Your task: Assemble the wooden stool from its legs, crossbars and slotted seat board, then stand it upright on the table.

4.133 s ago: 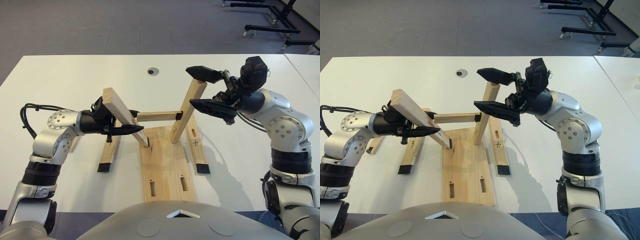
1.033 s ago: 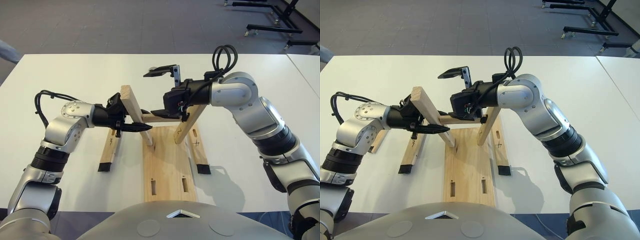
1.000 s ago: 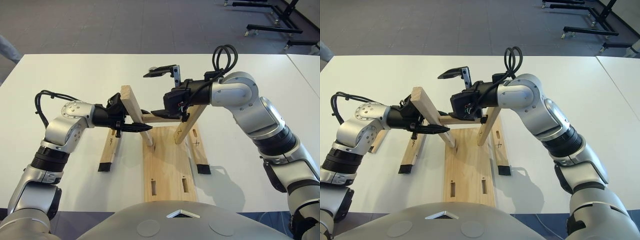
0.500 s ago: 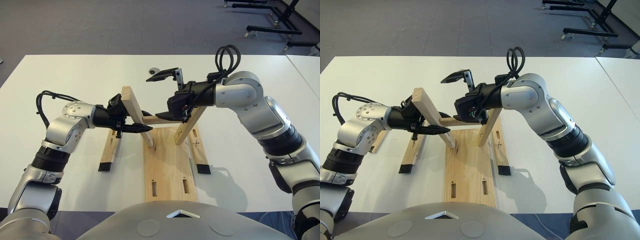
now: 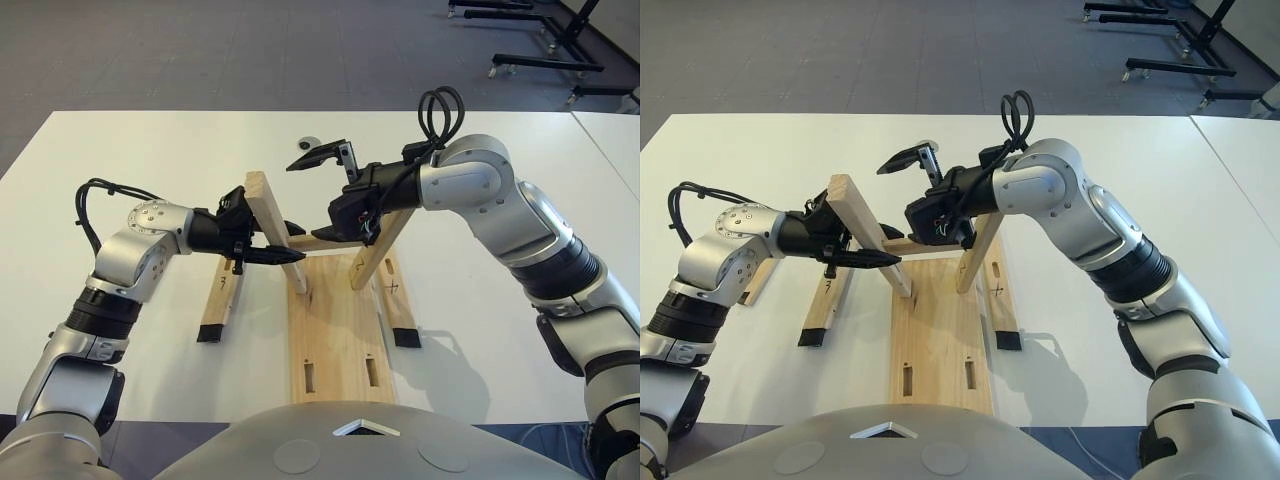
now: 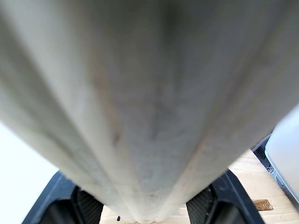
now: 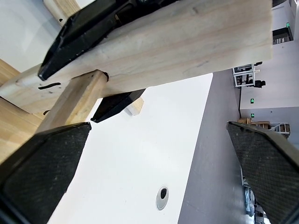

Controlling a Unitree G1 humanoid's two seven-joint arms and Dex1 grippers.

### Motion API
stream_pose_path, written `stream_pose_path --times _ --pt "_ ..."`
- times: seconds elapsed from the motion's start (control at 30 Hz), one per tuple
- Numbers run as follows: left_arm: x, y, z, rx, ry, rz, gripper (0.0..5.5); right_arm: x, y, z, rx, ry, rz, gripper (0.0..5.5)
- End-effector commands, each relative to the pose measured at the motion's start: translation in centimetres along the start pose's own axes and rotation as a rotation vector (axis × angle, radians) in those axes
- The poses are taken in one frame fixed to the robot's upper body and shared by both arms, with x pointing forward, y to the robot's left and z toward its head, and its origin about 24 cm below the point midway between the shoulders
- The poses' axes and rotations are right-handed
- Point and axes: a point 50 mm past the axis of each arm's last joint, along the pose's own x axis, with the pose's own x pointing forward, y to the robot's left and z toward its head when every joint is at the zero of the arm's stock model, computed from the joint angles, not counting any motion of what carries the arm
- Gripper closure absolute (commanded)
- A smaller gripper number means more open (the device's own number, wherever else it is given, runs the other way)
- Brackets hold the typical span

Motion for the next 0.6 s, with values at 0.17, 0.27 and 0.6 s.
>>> stream_pose_path --times 0.17,0.27,0.6 --pt "-1.6 -0.2 -1.6 -0.021 0.199 0.036 3.48 -1.2 -0.6 1.0 0.234 -0.235 -0.101 0.14" --pt "-1.9 -0.3 -1.7 -0.022 0.198 0.04 3.48 -4.4 -3.1 0.6 0.303 -0.297 -0.276 0.14" --pt "-1.8 -1.0 -1.8 -0.036 0.167 0.016 3.48 -16.5 -2.7 -7.7 0.663 -0.255 -0.66 0.14"
